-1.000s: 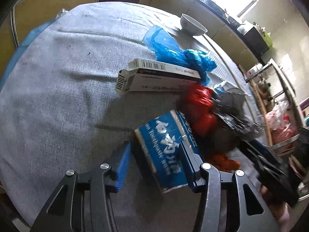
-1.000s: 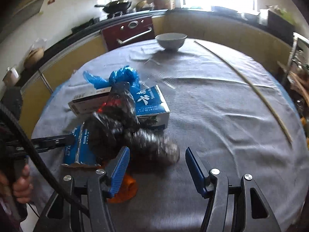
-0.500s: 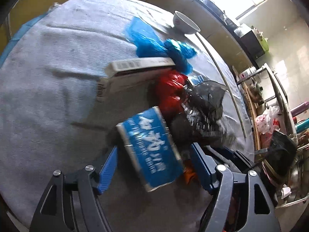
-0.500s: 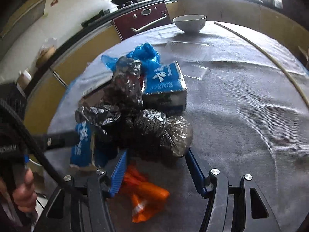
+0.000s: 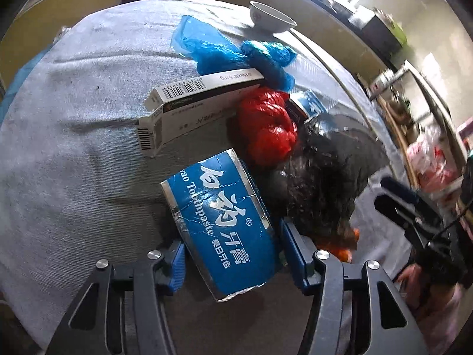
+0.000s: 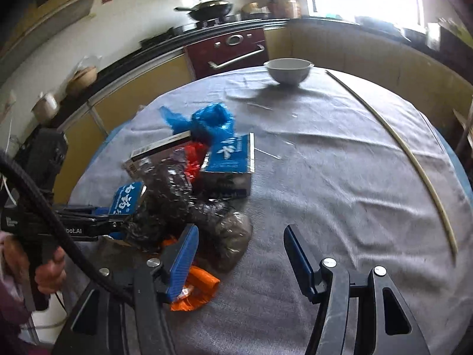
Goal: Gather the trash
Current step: 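Grasp the black plastic bag with the right tool while the left tool grasps the blue toothpaste box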
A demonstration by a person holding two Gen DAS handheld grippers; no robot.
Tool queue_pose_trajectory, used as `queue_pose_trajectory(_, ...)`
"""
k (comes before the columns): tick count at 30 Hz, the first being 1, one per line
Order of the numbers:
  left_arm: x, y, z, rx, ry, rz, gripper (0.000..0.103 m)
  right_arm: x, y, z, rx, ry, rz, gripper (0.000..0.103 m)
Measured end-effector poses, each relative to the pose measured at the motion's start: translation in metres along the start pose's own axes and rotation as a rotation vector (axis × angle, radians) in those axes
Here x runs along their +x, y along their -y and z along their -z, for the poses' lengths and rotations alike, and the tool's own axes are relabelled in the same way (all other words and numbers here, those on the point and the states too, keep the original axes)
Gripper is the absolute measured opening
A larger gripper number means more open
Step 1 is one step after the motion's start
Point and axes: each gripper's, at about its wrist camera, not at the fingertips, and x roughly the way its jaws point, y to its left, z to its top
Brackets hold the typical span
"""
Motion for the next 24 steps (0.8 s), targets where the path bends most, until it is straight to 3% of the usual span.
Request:
queue_pose_trajectory(7, -0.015, -0.01, 0.008, 0.152, -0.122, 0.007, 0.059, 0.028, -0.041, -0.012, -0.232, -0.077, -0.001, 0.064)
queue_pose_trajectory(11, -0.016, -0.014, 0.009, 0.167, -0.161, 0.022, 0.059, 0.06, -0.05, -0.016, -0.281, -0.157, -0.018, 0.064)
queue_pose_trajectory(16, -0.019, -0.022, 0.01, 0.136, -0.162, 0.016, 0.065, 0.068, -0.044, -0.014, -0.194, -0.144, -0.037, 0.061)
queue_pose_trajectory(24, -0.016, -0.012, 0.018, 0.1, -0.108, -0.006, 0.061, 0.038, -0.016, 0.012, 0.063, -0.084, -0.069, 0.052)
